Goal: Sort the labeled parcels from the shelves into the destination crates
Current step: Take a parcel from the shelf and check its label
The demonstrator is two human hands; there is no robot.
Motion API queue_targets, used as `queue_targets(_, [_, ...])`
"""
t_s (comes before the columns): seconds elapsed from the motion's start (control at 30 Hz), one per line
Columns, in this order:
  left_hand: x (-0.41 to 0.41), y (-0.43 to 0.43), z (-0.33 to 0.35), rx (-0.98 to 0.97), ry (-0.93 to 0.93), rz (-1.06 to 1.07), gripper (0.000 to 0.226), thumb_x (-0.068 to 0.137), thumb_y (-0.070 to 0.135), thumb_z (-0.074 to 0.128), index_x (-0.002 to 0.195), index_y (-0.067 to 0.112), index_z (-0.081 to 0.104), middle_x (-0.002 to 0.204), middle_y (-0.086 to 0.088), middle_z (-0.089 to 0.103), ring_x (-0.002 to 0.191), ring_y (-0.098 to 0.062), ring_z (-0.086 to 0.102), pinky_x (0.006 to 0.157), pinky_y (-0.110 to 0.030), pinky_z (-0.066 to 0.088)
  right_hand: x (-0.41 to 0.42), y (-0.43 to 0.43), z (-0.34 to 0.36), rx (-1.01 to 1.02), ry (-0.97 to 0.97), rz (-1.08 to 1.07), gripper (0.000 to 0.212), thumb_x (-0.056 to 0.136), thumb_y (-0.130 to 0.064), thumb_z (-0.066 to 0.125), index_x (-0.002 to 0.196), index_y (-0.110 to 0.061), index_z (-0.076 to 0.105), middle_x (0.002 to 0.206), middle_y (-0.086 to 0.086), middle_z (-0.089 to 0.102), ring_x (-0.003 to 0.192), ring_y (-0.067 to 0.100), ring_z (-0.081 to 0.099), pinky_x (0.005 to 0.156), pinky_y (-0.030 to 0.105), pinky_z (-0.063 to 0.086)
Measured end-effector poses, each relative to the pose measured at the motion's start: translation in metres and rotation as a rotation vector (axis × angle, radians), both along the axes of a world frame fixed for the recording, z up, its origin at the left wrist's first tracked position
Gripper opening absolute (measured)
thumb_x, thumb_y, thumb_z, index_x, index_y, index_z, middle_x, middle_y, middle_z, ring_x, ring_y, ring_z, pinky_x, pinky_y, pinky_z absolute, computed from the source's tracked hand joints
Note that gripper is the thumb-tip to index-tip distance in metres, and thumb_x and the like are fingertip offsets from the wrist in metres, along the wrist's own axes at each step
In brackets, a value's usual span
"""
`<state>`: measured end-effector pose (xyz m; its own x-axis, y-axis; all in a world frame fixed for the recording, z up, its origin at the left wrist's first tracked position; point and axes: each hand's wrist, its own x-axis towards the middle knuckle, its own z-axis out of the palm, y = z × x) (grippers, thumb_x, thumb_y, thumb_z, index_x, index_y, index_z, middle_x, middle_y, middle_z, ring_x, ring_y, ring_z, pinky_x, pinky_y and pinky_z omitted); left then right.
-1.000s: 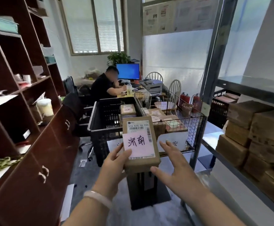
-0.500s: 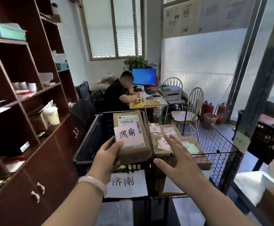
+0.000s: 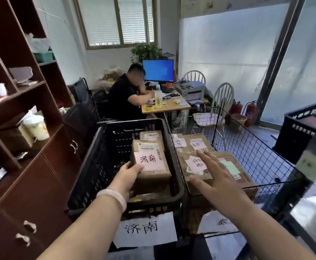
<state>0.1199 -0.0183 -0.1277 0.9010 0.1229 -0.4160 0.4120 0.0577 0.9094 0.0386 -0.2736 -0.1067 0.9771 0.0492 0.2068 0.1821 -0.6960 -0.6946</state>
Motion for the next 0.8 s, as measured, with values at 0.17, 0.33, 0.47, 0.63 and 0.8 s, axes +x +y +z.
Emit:
queue_targets(0.17, [0.045,0.001,-0.03,0.061,0.176,-0.18,0.015,0.101,0.022,0.053,0.115,0.022,0.057,0.099,-0.009,0.07,0.072,-0.024,0.071,0.051,-0.033,0.057,0.03,0.009,-0.003,-0.006,0.054,-0.067,0.066,0.086,-0.066,0.051,0.141,-0.064,0.015,0.156,-0.03,0.011,0.144,-0.001,0.008,0.114,0.035,0.013])
queue_targets(0.33, [0.073,0.001,-0.053,0.107,0.341,-0.395,0.016,0.101,0.021,0.051,0.115,0.02,0.058,0.084,-0.007,0.066,0.052,-0.021,0.064,0.049,-0.029,0.051,0.054,0.019,-0.012,-0.024,0.119,-0.154,0.064,0.087,-0.066,0.05,0.142,-0.062,0.019,0.143,-0.036,0.016,0.137,-0.003,0.014,0.108,0.03,0.013])
queue_targets(0.47, [0.094,0.009,-0.074,0.374,0.291,-0.619,0.027,0.094,0.022,0.065,0.119,0.013,0.063,0.107,-0.003,0.068,0.102,-0.028,0.066,0.09,-0.038,0.051,0.063,0.03,-0.019,-0.086,0.165,-0.194,0.067,0.085,-0.067,0.051,0.143,-0.061,0.019,0.15,-0.033,0.013,0.14,-0.003,0.01,0.111,0.034,0.014])
queue_targets(0.63, [0.112,0.01,-0.082,0.438,0.236,-0.753,0.022,0.093,0.032,0.068,0.112,0.024,0.06,0.103,0.005,0.067,0.098,-0.016,0.063,0.094,-0.035,0.051,0.061,0.038,-0.025,-0.176,0.218,-0.262,0.075,0.08,-0.073,0.049,0.145,-0.057,0.016,0.157,-0.027,0.006,0.144,-0.001,0.003,0.118,0.037,0.013])
queue_targets(0.8, [0.119,0.009,-0.086,0.431,0.206,-0.646,0.085,0.085,0.021,0.078,0.153,0.015,0.028,0.133,-0.01,0.056,0.119,-0.03,0.056,0.107,-0.045,0.043,0.044,0.037,-0.026,-0.182,0.229,-0.355,0.079,0.076,-0.077,0.046,0.146,-0.056,0.016,0.156,-0.028,0.007,0.143,-0.003,0.002,0.12,0.038,0.014])
